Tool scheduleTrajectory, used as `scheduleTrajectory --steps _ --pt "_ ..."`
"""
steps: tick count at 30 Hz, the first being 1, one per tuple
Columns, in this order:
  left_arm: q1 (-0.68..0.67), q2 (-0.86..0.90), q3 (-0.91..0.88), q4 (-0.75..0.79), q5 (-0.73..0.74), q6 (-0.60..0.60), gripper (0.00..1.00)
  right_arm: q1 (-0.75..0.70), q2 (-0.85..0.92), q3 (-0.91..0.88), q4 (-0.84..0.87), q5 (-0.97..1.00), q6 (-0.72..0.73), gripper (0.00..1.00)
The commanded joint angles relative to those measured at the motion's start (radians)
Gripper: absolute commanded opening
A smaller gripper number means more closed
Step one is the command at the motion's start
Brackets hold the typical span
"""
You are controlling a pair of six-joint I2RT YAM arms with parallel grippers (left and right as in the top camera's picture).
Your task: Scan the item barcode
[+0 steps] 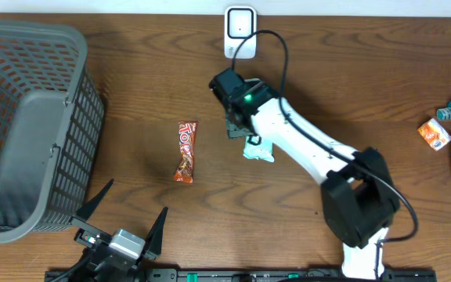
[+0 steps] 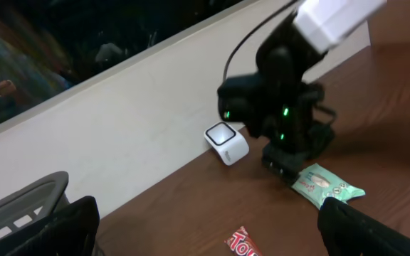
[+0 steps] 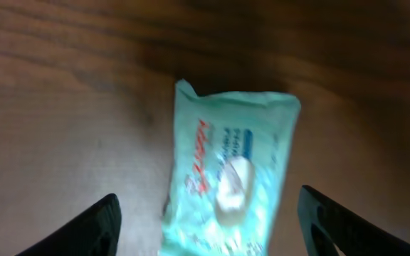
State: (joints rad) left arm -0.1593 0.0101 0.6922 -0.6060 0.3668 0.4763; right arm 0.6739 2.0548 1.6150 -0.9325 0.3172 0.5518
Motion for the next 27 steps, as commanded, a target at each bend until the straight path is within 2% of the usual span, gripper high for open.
scheduleTrajectory --steps 1,3,9,12,14,16,21,24,27 --pt "-0.004 -0.007 -0.002 0.002 -0.002 0.010 0.98 0.014 0.090 0.002 0.014 0.078 -0.006 0.69" --pt "-0.004 -0.007 -0.002 0.002 -0.002 0.010 0.98 0.013 0.109 0.002 0.019 0.078 -0.007 0.67" --pt "-0.004 -0.007 -0.002 0.002 -0.002 0.010 0.98 0.012 0.172 0.002 -0.003 0.163 -0.006 0.53" --pt "-0.004 -0.007 -0.002 0.002 -0.002 0.010 0.98 0.013 0.206 0.001 -0.075 0.151 -0.007 0.27" --pt "-0.004 -0.007 -0.002 0.002 -0.002 0.010 0.98 0.014 0.216 0.001 -0.114 0.100 -0.007 0.04" --pt "-0.004 -0.007 -0.002 0.002 -0.002 0.010 0.98 0.013 0.211 0.008 -0.123 0.010 -0.038 0.01" --pt "-0.004 -0.007 -0.002 0.002 -0.002 0.010 0.98 -0.056 0.154 0.140 -0.177 -0.504 -0.283 0.01" --pt "-0.004 -0.007 -0.002 0.002 -0.002 0.010 0.98 -0.120 0.137 0.158 -0.238 -0.952 -0.511 0.01" --pt "-0.004 -0.007 -0.002 0.003 -0.002 0.010 0.98 -0.164 0.138 0.155 -0.322 -1.157 -0.615 0.01"
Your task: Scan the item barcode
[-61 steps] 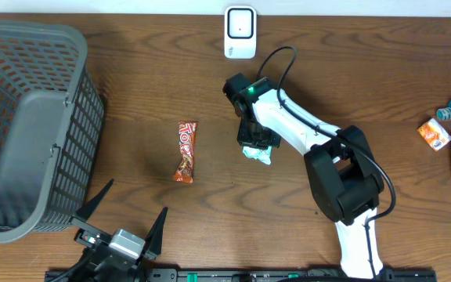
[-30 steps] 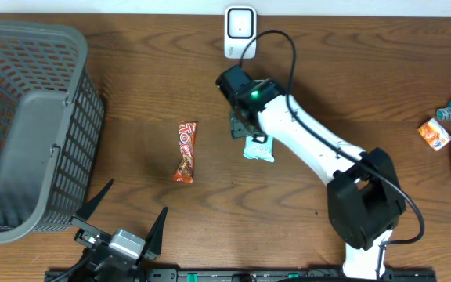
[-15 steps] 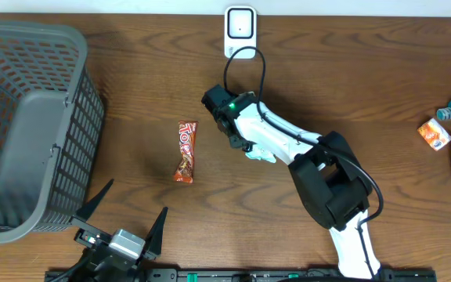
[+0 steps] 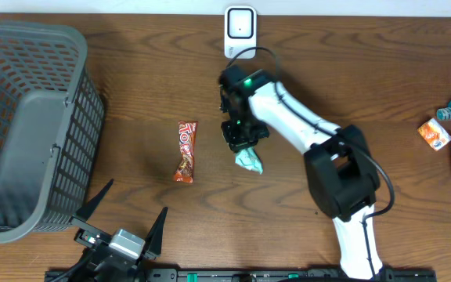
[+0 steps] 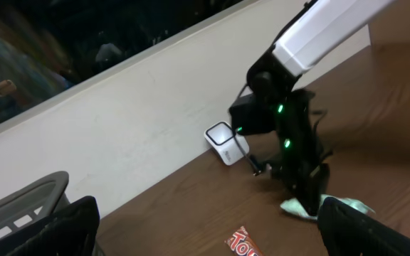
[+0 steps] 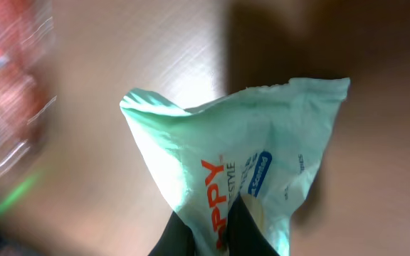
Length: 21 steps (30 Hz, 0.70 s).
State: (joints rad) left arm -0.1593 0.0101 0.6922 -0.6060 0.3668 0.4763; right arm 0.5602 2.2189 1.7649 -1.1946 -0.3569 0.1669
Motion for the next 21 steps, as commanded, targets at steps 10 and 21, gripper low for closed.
scheduleTrajectory --steps 10,21 --pt "-0.004 -0.007 -0.002 0.005 -0.002 0.010 0.98 -0.126 -0.026 0.004 -0.398 -0.914 -0.151 0.02" --pt "-0.004 -0.007 -0.002 0.005 -0.002 0.010 0.98 -0.129 -0.026 0.003 -0.507 -0.906 -0.025 0.01"
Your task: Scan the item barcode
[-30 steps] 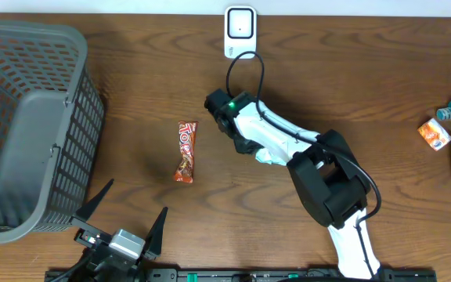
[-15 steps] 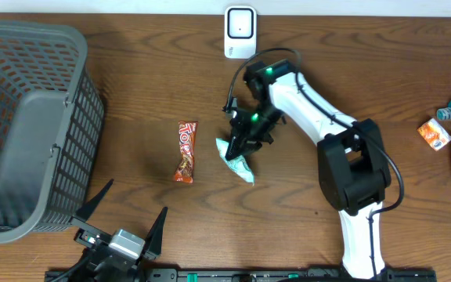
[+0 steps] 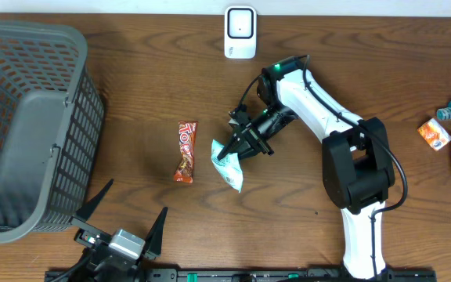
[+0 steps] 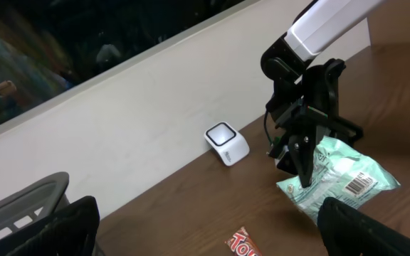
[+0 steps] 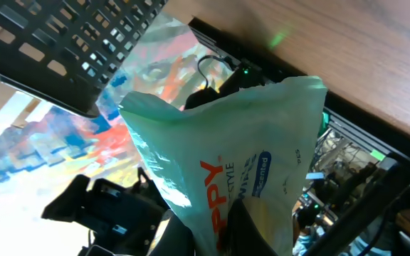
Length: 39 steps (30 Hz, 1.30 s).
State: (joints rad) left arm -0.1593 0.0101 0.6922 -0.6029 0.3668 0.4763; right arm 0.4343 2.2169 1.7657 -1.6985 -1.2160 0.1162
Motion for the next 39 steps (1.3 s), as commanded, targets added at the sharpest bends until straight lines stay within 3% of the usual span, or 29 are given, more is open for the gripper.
scheduleTrajectory --steps 1,12,18,23,25,29,39 --pt "-0.004 -0.007 -0.002 0.002 -0.002 0.010 0.98 -0.003 -0.024 0.003 -0.003 -0.047 0.026 0.01" --pt "-0.004 -0.007 -0.002 0.002 -0.002 0.010 0.98 -0.003 -0.024 0.003 -0.003 -0.047 0.024 0.01" --pt "-0.004 -0.007 -0.002 0.002 -0.002 0.010 0.98 -0.003 -0.025 0.003 -0.003 -0.193 -0.307 0.01" --pt "-0.004 -0.007 -0.002 0.002 -0.002 0.010 0.98 -0.001 -0.025 0.003 0.000 -0.188 -0.335 0.01" --pt "-0.004 -0.007 -0.002 0.002 -0.002 0.010 0.98 -0.001 -0.025 0.003 0.033 -0.149 -0.354 0.01" --pt "-0.004 -0.007 -0.002 0.002 -0.002 0.010 0.98 0.005 -0.025 0.003 0.202 0.136 -0.423 0.01" --pt "-0.004 -0.007 -0.002 0.002 -0.002 0.010 0.98 0.010 -0.083 0.094 0.292 0.377 -0.424 0.01"
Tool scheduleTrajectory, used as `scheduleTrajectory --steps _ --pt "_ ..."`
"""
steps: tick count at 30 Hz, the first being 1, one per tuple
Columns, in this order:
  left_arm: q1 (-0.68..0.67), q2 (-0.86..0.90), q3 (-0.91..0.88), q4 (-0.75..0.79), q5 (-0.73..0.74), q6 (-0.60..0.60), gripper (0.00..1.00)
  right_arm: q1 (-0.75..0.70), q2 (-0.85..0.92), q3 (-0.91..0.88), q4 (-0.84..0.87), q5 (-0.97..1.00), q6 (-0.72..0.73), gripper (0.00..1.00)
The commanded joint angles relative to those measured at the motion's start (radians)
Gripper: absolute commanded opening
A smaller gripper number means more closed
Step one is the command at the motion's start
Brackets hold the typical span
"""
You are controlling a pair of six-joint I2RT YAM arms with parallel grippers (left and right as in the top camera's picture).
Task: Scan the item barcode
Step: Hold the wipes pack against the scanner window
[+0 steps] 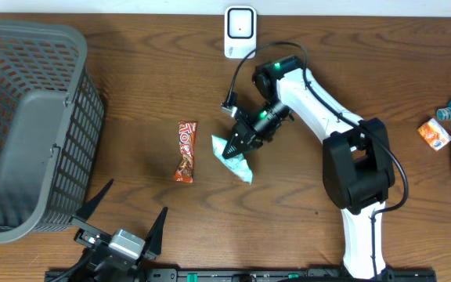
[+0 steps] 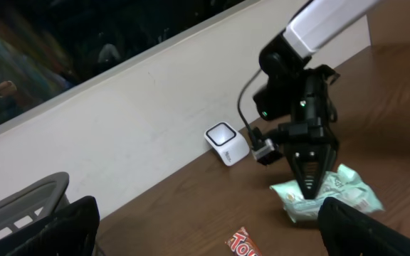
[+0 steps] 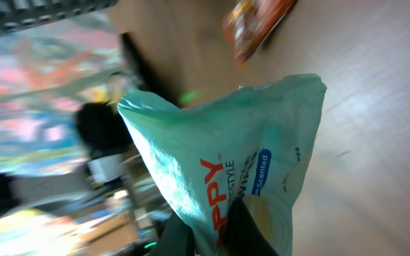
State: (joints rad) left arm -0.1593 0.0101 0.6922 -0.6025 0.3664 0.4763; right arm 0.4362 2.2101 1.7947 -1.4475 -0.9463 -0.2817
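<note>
A pale green pack of wipes (image 1: pixel 236 158) hangs in the middle of the table, pinched by my right gripper (image 1: pixel 234 146), which is shut on it. In the right wrist view the pack (image 3: pixel 226 149) fills the frame, red and blue print facing the camera, the fingers (image 3: pixel 244 231) clamped on its lower edge. The left wrist view shows the pack (image 2: pixel 326 193) held low over the wood. The white barcode scanner (image 1: pixel 240 31) stands at the table's far edge. My left gripper (image 1: pixel 120 223) is open at the near edge, nothing between its fingers (image 2: pixel 66 226).
A red candy bar (image 1: pixel 185 150) lies left of the pack. A grey mesh basket (image 1: pixel 30 125) takes up the left side. Several small packets and a bottle (image 1: pixel 449 129) lie at the right edge. The right arm (image 1: pixel 327 117) stretches across the middle.
My right gripper has turned with the pack of wipes; the pack hangs a little farther right and lower over the table, its barcode no longer facing the left wrist camera. Left arm unchanged.
My right gripper stood open over the pack lying flat on the table. Then it was shut on the pack. Later the pack was raised and tipped, barcode showing toward the left wrist camera. Now it is held turned again near the candy bar.
</note>
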Motion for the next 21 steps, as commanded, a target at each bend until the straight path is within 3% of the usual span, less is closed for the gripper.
scheduleTrajectory --steps 1,6,13,21 --pt "-0.004 -0.007 -0.002 0.002 -0.001 0.010 0.98 0.006 -0.084 0.074 0.085 0.128 -0.026 0.01" --pt "-0.004 -0.007 -0.002 0.002 -0.001 0.010 0.98 0.011 -0.092 0.069 0.434 0.170 -0.038 0.01" --pt "-0.004 -0.007 -0.002 0.002 -0.001 0.010 0.98 0.062 -0.070 0.056 0.838 0.597 -0.038 0.01" --pt "-0.004 -0.007 -0.002 0.001 -0.001 0.010 0.98 0.048 -0.053 0.056 1.211 0.807 -0.072 0.01"
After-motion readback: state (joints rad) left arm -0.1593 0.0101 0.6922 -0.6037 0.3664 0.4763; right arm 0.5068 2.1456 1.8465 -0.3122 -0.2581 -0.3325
